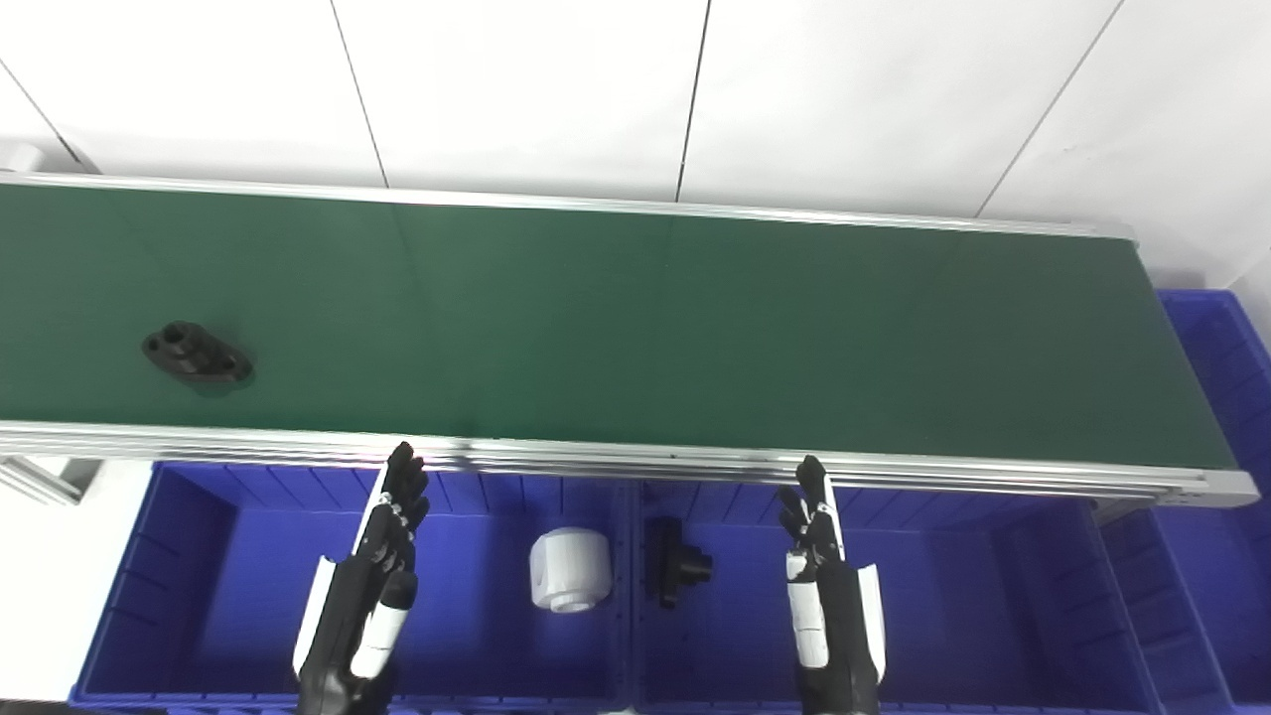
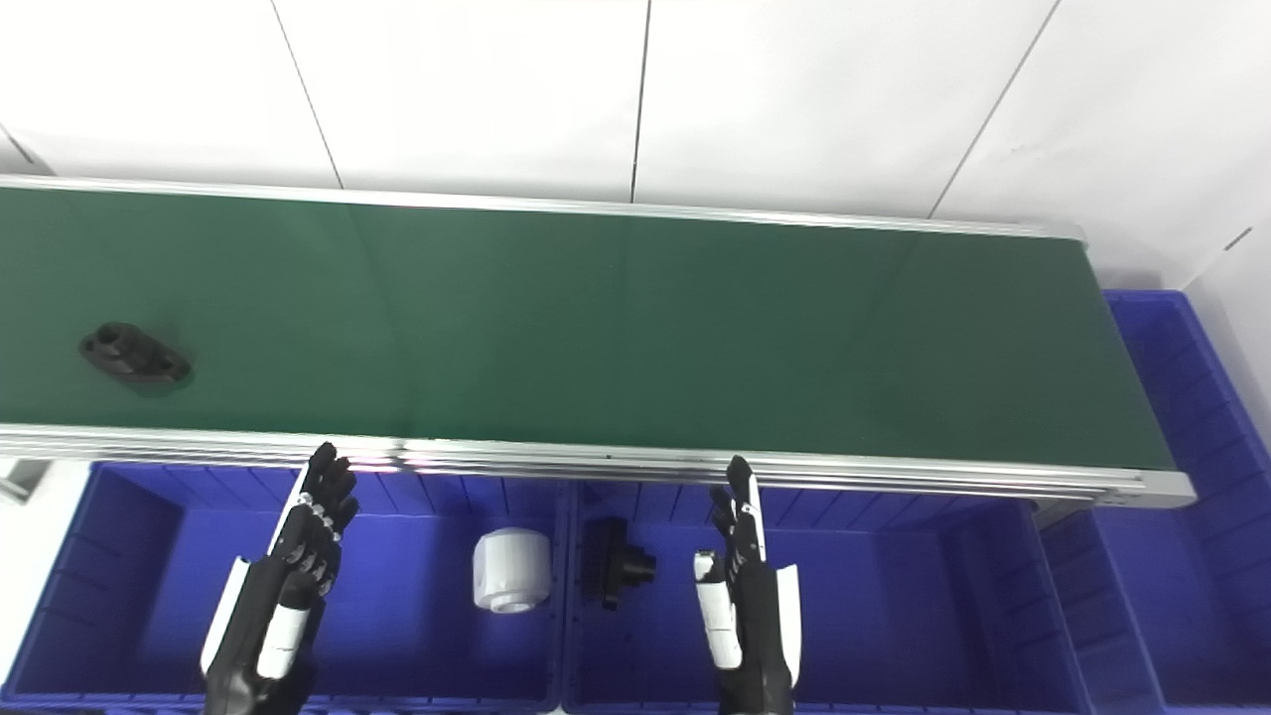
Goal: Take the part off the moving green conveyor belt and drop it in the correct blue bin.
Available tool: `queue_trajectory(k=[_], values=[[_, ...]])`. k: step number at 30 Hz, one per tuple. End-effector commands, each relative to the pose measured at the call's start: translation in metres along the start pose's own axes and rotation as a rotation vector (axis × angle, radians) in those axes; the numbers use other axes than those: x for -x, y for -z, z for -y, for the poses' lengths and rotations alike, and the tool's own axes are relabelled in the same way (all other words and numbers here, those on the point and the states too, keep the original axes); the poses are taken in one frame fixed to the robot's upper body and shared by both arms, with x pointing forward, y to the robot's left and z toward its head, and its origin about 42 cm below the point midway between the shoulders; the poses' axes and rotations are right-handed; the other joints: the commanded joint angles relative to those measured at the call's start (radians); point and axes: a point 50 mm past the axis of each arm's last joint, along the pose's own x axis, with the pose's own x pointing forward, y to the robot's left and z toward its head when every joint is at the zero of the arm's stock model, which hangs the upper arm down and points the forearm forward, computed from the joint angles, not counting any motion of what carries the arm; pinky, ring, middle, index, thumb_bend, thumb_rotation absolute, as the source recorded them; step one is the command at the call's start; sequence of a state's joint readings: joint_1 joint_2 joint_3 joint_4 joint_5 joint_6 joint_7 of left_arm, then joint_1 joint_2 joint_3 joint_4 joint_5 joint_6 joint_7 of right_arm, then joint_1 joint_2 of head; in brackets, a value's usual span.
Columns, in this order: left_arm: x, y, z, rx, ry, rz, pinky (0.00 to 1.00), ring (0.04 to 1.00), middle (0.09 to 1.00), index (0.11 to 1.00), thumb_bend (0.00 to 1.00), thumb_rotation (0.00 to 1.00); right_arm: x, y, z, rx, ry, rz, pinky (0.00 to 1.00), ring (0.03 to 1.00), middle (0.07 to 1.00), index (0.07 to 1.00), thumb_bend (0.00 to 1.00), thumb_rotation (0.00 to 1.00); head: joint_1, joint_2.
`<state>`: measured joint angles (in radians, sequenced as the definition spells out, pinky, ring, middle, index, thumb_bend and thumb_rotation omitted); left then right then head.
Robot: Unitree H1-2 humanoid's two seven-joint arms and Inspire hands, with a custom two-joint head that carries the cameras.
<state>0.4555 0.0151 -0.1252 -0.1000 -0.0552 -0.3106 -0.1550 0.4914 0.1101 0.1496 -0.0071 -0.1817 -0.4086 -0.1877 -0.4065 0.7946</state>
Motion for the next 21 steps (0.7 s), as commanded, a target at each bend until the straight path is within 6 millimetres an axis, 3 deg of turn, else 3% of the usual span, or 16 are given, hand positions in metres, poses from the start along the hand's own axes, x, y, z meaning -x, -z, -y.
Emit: queue_trajectory(k=[1, 21], values=[[-0.0005, -0.0061, -0.0005, -0.023, -0.009, 0.057, 1.00, 1.000, 1.000, 1.000, 0.86, 0.88, -0.0034, -0.0098, -0.0021, -0.020, -0.006, 0.081, 0.94, 0.951, 0.991, 1.000, 0.76, 1.00, 0.002, 0.001], [-0.0030, -0.0077, -0.0067, -0.019, -0.050, 0.045, 1.00, 1.000, 1.000, 1.000, 0.90, 0.87, -0.0014, -0.0097, -0.0013, -0.023, -0.034, 0.052, 0.97, 0.971, 1.000, 1.000, 0.81, 1.00, 0.004, 0.004]])
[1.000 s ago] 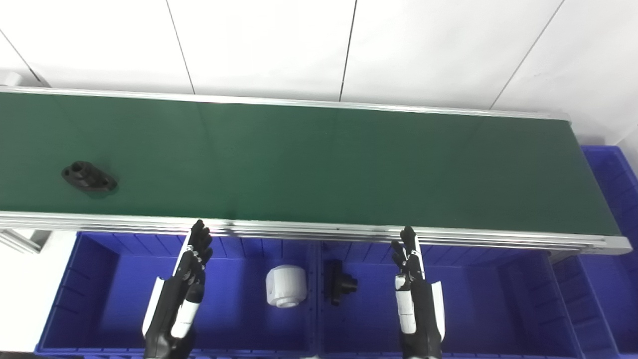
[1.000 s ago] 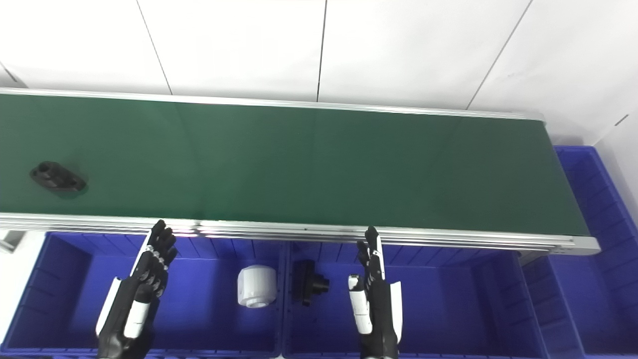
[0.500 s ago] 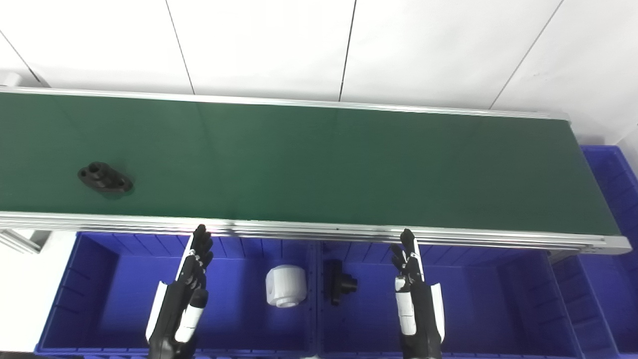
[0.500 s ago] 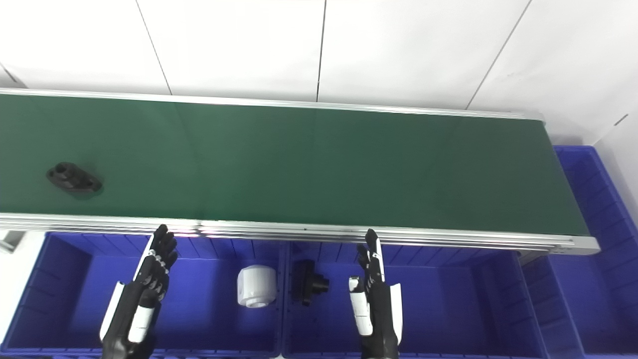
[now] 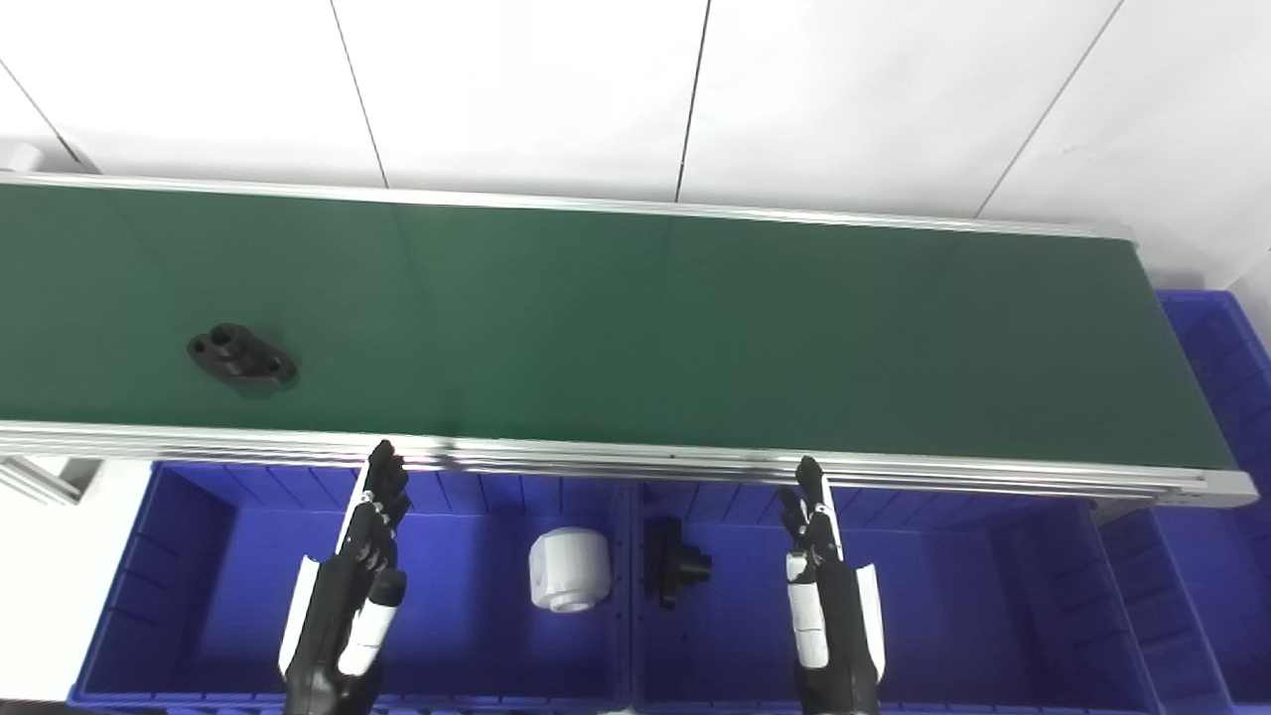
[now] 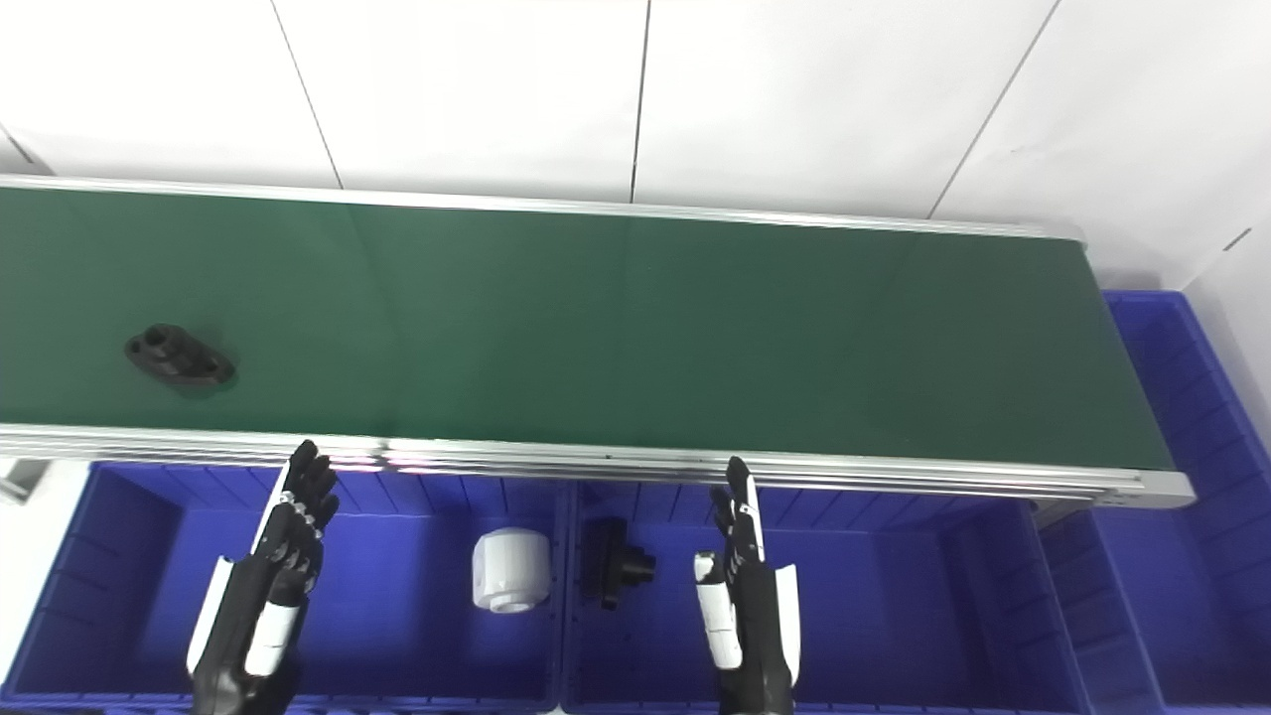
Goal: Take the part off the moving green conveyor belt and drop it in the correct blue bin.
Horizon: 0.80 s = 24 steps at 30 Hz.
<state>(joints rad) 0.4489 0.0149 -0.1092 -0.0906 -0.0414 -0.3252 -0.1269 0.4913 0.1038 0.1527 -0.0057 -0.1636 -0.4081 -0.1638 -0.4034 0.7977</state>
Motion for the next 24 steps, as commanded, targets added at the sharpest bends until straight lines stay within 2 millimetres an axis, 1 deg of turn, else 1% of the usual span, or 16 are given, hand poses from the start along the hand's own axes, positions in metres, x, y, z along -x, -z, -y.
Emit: queue_trajectory(k=[1, 8, 13, 15, 20, 21, 22, 23, 24], values=[[-0.002, -0.008, -0.002, -0.001, -0.017, 0.035, 1.00, 1.000, 1.000, 1.000, 0.91, 0.88, -0.001, -0.010, -0.002, -0.013, -0.014, 0.056, 0.97, 0.974, 1.000, 1.000, 0.81, 1.00, 0.002, 0.000], [0.000, -0.007, -0.002, 0.010, -0.013, 0.058, 1.00, 1.000, 1.000, 1.000, 0.86, 0.87, -0.001, -0.011, 0.001, -0.024, -0.047, 0.059, 0.97, 0.976, 0.999, 1.000, 0.79, 0.99, 0.039, -0.005], [0.000, -0.006, 0.003, 0.003, -0.016, 0.046, 1.00, 1.000, 1.000, 1.000, 0.89, 0.87, 0.000, -0.010, 0.006, -0.019, -0.058, 0.058, 0.97, 0.979, 0.997, 1.000, 0.80, 0.98, 0.064, -0.013], [0.000, -0.006, 0.006, 0.011, -0.010, 0.049, 1.00, 1.000, 1.000, 1.000, 0.89, 0.87, 0.000, -0.009, 0.010, -0.015, -0.061, 0.057, 0.97, 0.982, 0.998, 1.000, 0.80, 0.98, 0.077, -0.018], [0.001, -0.002, 0.016, 0.021, -0.012, 0.046, 1.00, 1.000, 1.000, 1.000, 0.88, 0.87, 0.002, -0.002, 0.019, 0.004, -0.060, 0.045, 0.96, 0.977, 0.998, 1.000, 0.79, 0.98, 0.148, -0.069], [0.002, 0.000, 0.019, 0.022, -0.012, 0.046, 1.00, 1.000, 1.000, 1.000, 0.87, 0.87, 0.003, 0.000, 0.022, 0.007, -0.062, 0.041, 0.96, 0.977, 0.999, 1.000, 0.79, 0.98, 0.177, -0.092], [0.002, 0.002, 0.021, 0.026, -0.012, 0.047, 1.00, 1.000, 1.000, 1.000, 0.88, 0.88, 0.004, 0.002, 0.024, 0.006, -0.064, 0.037, 0.96, 0.976, 1.000, 1.000, 0.79, 0.98, 0.177, -0.092], [0.002, 0.004, 0.024, 0.027, -0.014, 0.048, 1.00, 1.000, 1.000, 1.000, 0.87, 0.88, 0.005, 0.004, 0.027, 0.007, -0.063, 0.030, 0.97, 0.974, 1.000, 1.000, 0.78, 0.98, 0.211, -0.116], [0.003, 0.006, 0.026, 0.028, -0.015, 0.050, 1.00, 1.000, 1.000, 1.000, 0.87, 0.88, 0.005, 0.006, 0.030, 0.010, -0.063, 0.025, 0.97, 0.971, 1.000, 1.000, 0.78, 0.98, 0.216, -0.120]])
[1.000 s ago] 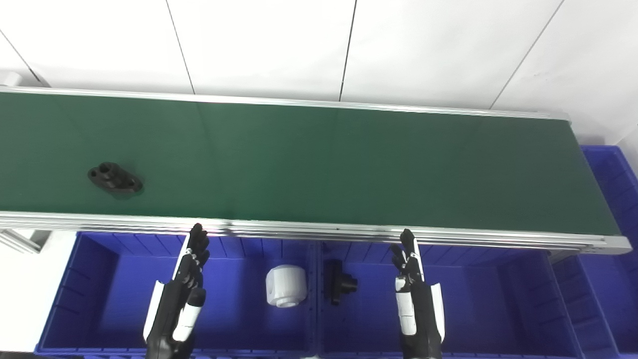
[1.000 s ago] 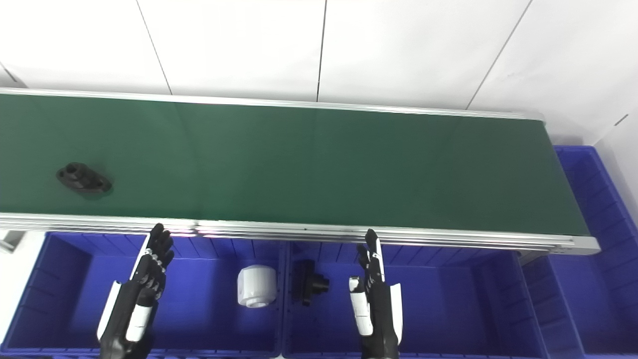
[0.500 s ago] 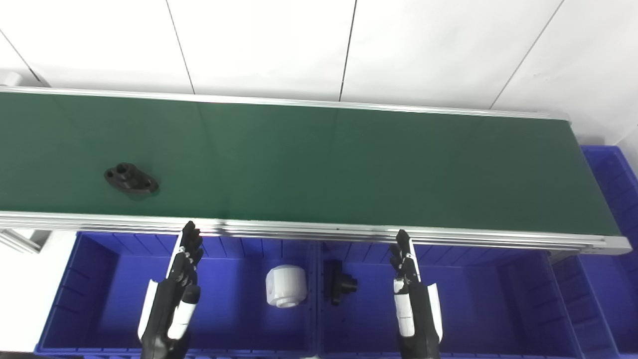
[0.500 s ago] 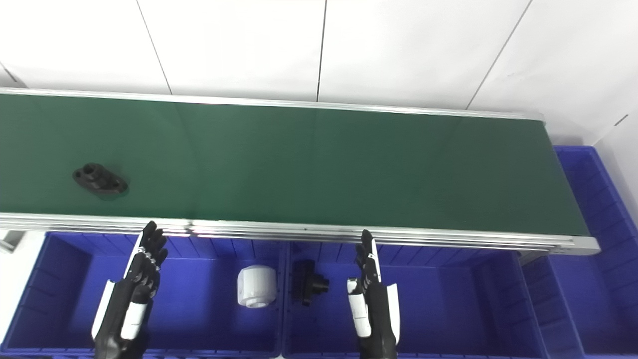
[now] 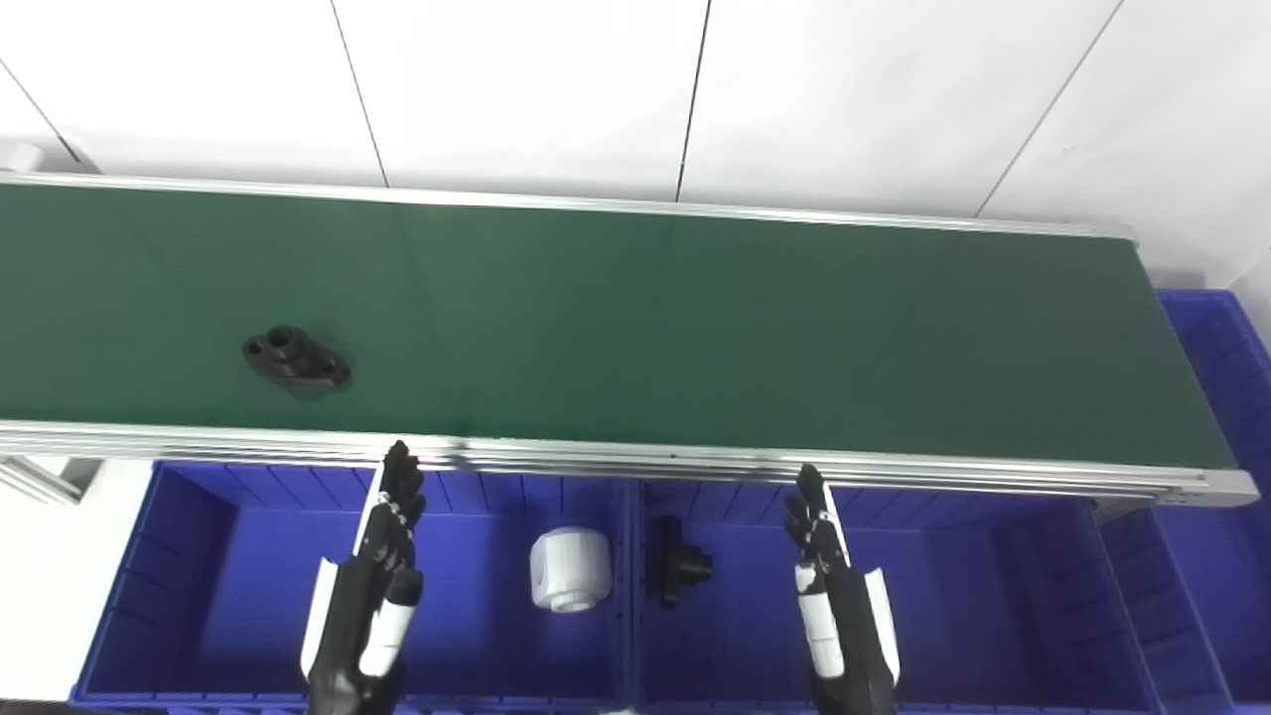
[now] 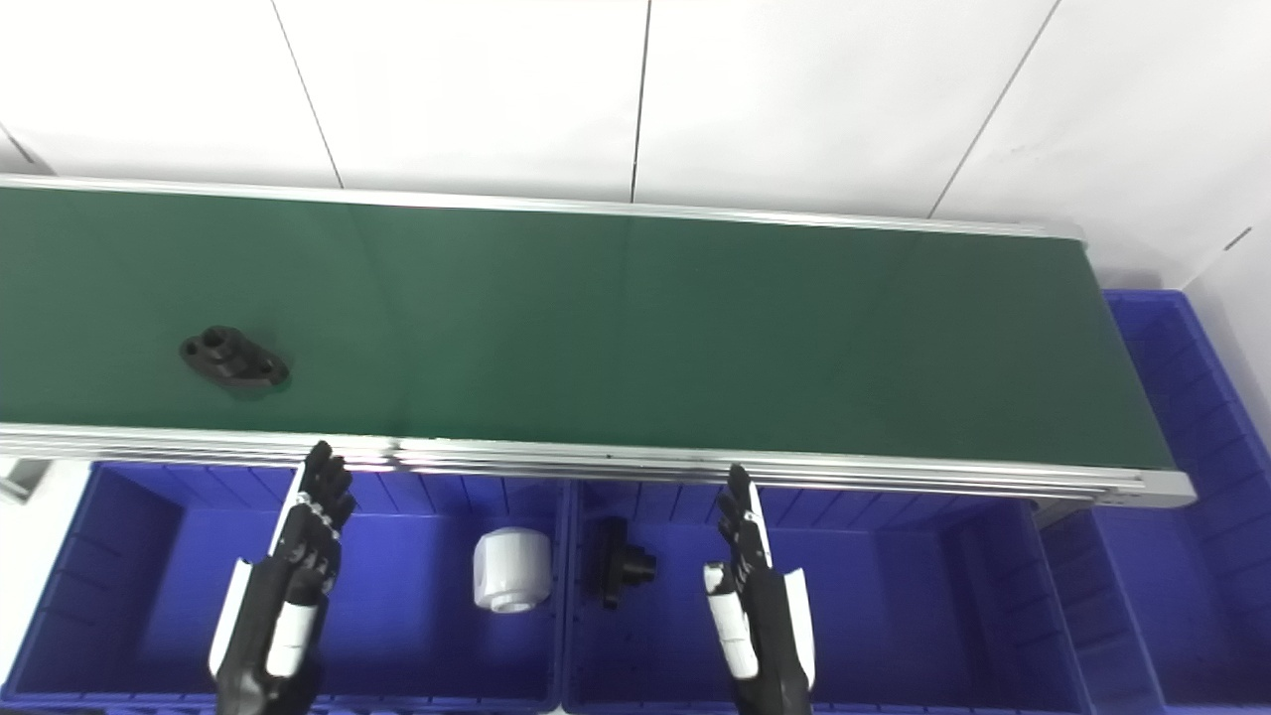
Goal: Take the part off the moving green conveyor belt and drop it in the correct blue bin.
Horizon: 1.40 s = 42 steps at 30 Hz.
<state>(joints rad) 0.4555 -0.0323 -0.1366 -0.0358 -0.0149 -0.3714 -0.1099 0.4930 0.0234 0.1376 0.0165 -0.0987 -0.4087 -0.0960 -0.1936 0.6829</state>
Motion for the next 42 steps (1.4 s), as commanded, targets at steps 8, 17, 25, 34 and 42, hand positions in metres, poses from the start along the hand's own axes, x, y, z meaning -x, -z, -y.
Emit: queue_trajectory(k=[8, 17, 25, 34, 42], values=[[-0.001, 0.009, 0.027, -0.014, -0.005, 0.026, 1.00, 1.000, 1.000, 1.000, 0.95, 0.86, 0.001, 0.007, 0.025, -0.007, 0.006, 0.024, 0.93, 0.947, 0.996, 1.000, 0.73, 0.97, 0.121, -0.105], [-0.006, 0.016, 0.034, -0.025, 0.006, 0.023, 1.00, 1.000, 1.000, 1.000, 0.87, 0.80, -0.009, -0.007, 0.038, 0.061, 0.016, 0.087, 0.88, 0.905, 0.956, 1.000, 0.68, 0.91, 0.150, -0.152], [-0.015, 0.020, 0.032, -0.032, 0.007, 0.022, 1.00, 1.000, 1.000, 1.000, 0.85, 0.79, -0.030, -0.040, 0.040, 0.186, 0.093, 0.203, 0.67, 0.759, 0.846, 0.972, 0.77, 0.79, 0.132, -0.151], [-0.020, 0.019, 0.029, -0.040, 0.021, 0.030, 1.00, 1.000, 1.000, 1.000, 0.84, 0.78, -0.084, -0.092, 0.036, 0.454, 0.049, 0.365, 0.59, 0.685, 0.796, 0.915, 0.86, 0.45, 0.113, -0.131], [-0.023, 0.020, 0.032, -0.041, 0.032, 0.031, 1.00, 1.000, 1.000, 1.000, 0.85, 0.78, -0.137, -0.131, 0.020, 0.739, -0.043, 0.431, 0.44, 0.582, 0.797, 0.866, 0.89, 0.42, 0.107, -0.120]])
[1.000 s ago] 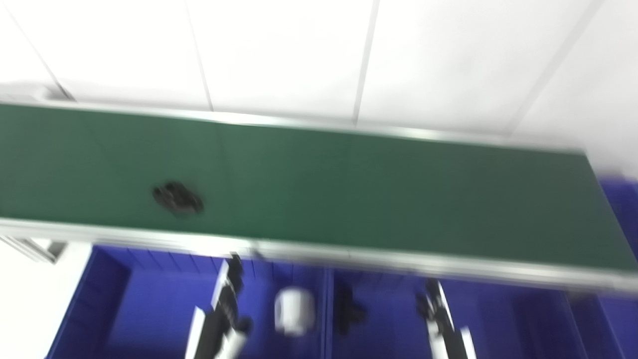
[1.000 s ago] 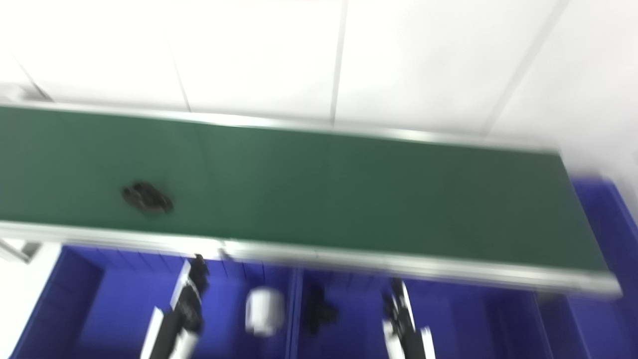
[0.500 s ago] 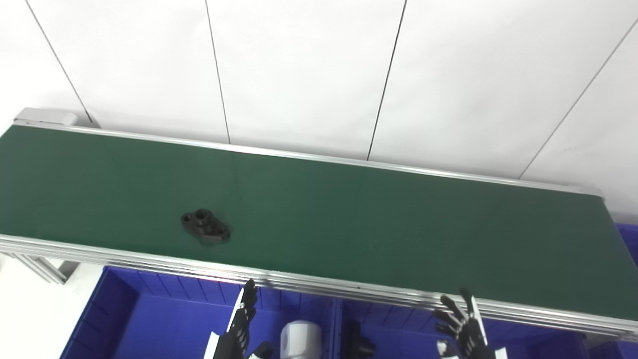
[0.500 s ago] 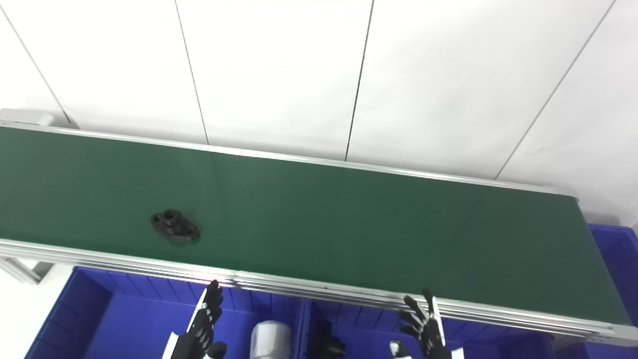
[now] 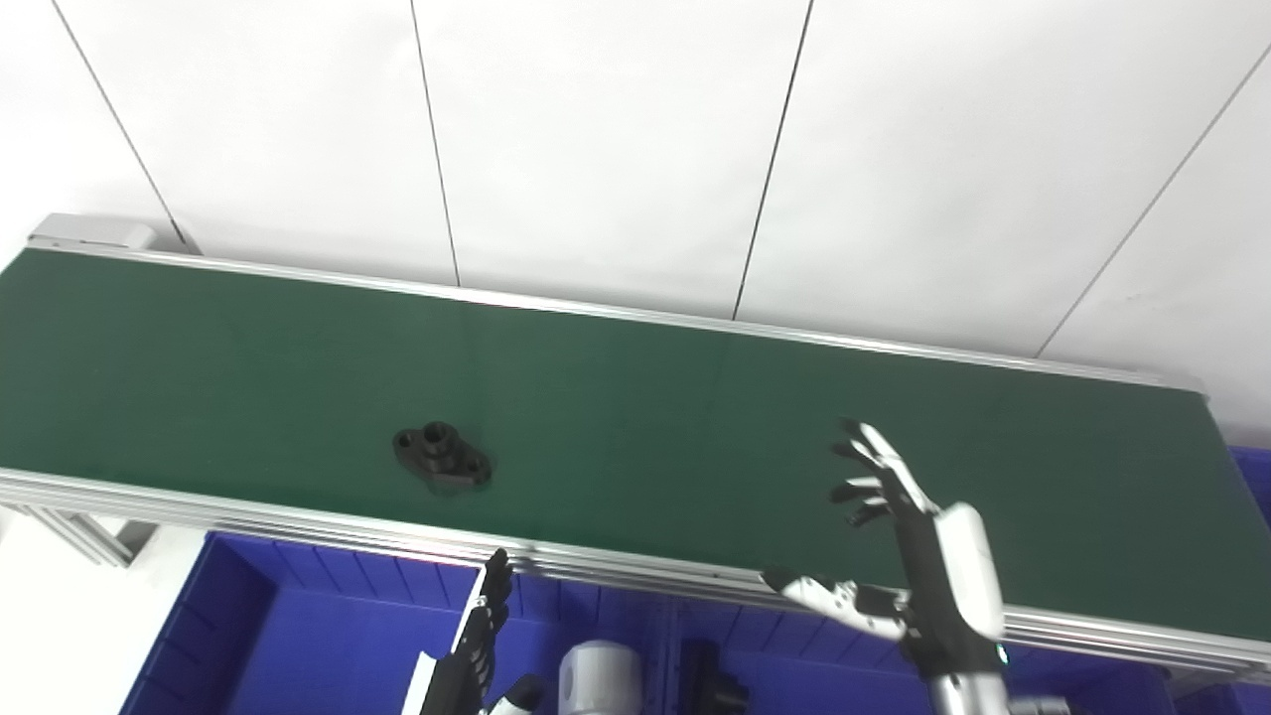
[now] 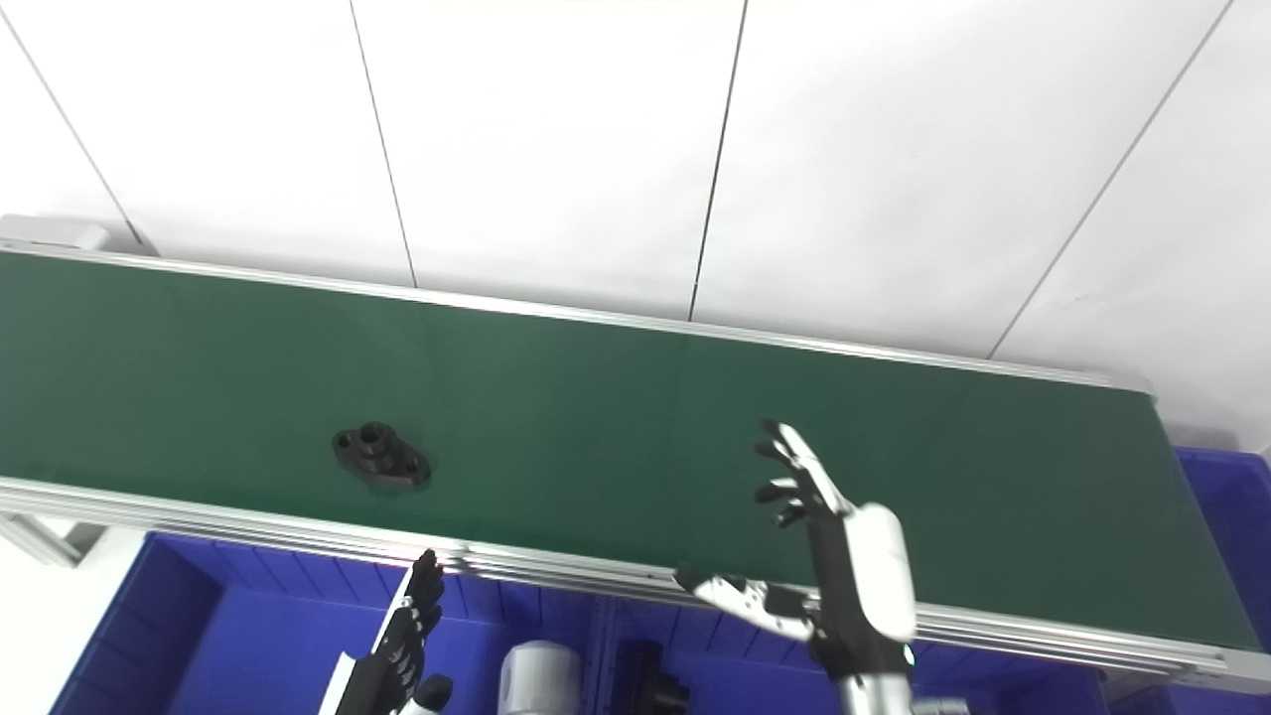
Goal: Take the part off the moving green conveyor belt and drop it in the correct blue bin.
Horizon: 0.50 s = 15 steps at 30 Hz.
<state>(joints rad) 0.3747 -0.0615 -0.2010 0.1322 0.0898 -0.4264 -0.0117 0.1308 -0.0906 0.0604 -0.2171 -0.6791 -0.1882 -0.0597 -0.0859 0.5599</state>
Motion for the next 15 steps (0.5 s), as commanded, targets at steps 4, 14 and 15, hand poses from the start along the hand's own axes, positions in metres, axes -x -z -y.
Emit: queue_trajectory(k=[4, 14, 15], values=[[-0.006, -0.008, 0.007, 0.007, 0.012, 0.064, 1.00, 1.000, 1.000, 1.000, 0.83, 0.79, -0.044, -0.017, -0.004, 0.148, -0.047, 0.033, 0.41, 0.540, 0.764, 0.839, 0.90, 0.37, 0.003, 0.005], [-0.010, -0.008, 0.011, 0.039, 0.015, 0.064, 1.00, 1.000, 1.000, 1.000, 0.83, 0.78, -0.096, -0.024, -0.029, 0.328, -0.158, 0.073, 0.43, 0.543, 0.753, 0.809, 0.90, 0.35, 0.010, 0.010], [-0.010, -0.008, 0.012, 0.042, 0.015, 0.065, 1.00, 1.000, 1.000, 1.000, 0.83, 0.77, -0.101, -0.025, -0.033, 0.340, -0.168, 0.078, 0.43, 0.545, 0.757, 0.808, 0.91, 0.35, 0.011, 0.012]])
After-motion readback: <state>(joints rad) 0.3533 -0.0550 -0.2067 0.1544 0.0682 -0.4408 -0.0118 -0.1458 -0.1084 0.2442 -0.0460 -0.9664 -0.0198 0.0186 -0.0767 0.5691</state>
